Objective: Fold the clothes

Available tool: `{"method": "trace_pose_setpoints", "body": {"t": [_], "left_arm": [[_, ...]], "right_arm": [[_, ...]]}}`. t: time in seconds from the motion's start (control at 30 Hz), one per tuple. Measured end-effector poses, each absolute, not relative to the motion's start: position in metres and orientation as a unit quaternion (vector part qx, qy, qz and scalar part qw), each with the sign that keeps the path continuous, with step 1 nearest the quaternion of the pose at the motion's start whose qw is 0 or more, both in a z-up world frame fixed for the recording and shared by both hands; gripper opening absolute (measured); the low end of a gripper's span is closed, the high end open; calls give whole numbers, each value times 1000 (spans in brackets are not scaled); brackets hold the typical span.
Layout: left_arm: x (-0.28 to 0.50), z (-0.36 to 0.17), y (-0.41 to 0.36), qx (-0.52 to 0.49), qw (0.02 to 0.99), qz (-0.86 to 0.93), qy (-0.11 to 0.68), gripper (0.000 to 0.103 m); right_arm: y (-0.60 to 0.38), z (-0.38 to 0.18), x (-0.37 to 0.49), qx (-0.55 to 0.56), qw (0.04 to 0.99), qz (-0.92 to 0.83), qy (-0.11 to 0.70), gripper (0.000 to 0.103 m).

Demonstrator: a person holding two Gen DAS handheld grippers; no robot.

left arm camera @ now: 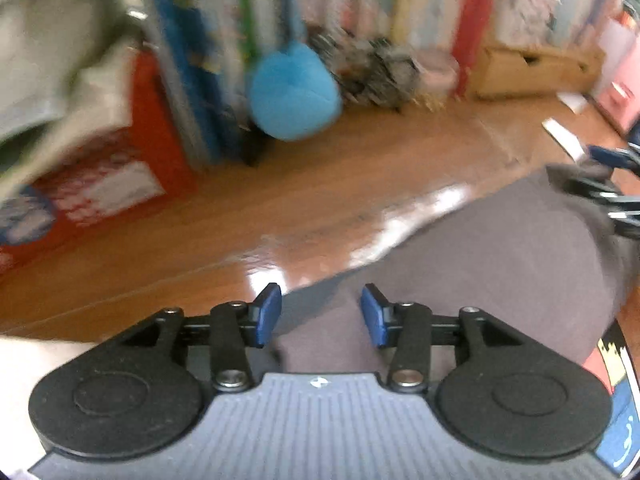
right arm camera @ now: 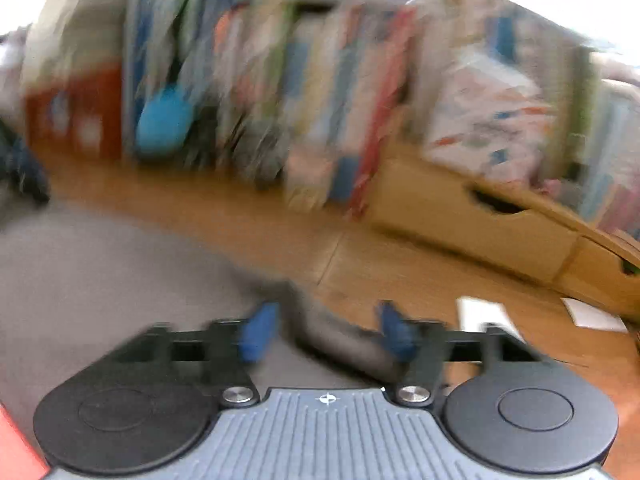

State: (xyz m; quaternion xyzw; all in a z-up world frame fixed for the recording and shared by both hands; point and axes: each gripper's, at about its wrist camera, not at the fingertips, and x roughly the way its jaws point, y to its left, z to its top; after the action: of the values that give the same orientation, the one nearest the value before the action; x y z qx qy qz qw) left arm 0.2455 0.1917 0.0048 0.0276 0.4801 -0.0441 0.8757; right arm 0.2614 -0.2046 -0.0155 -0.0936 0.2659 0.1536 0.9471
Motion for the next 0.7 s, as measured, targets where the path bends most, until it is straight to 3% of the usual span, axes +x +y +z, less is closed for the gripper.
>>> {"method": "trace_pose_setpoints", "body": {"t": [0.17, 0.3, 0.4, 0.53, 0.6, 0.7], "left_arm": [[200, 43, 193, -11, 922, -25, 385, 51], [174, 24, 143, -24, 924, -133, 358, 63], [166, -10, 103, 48, 937, -68, 341, 63], [167, -56, 89, 130, 916, 0, 380, 67], [164, -63, 102, 129, 914, 19, 383, 80], [156, -62, 134, 111, 915, 64, 383, 87]], "right_arm": [[-217, 23, 227, 32, 955, 208, 211, 86], [-196, 13, 216, 147, 914, 312, 213, 94], [-164, -7, 212, 79, 924, 303, 220, 93], [-132, -44, 202, -150, 922, 248, 258, 91], [-145, -52, 196, -170, 918, 249, 258, 92], [-188, -50, 197, -112, 930, 209, 282, 92]]}}
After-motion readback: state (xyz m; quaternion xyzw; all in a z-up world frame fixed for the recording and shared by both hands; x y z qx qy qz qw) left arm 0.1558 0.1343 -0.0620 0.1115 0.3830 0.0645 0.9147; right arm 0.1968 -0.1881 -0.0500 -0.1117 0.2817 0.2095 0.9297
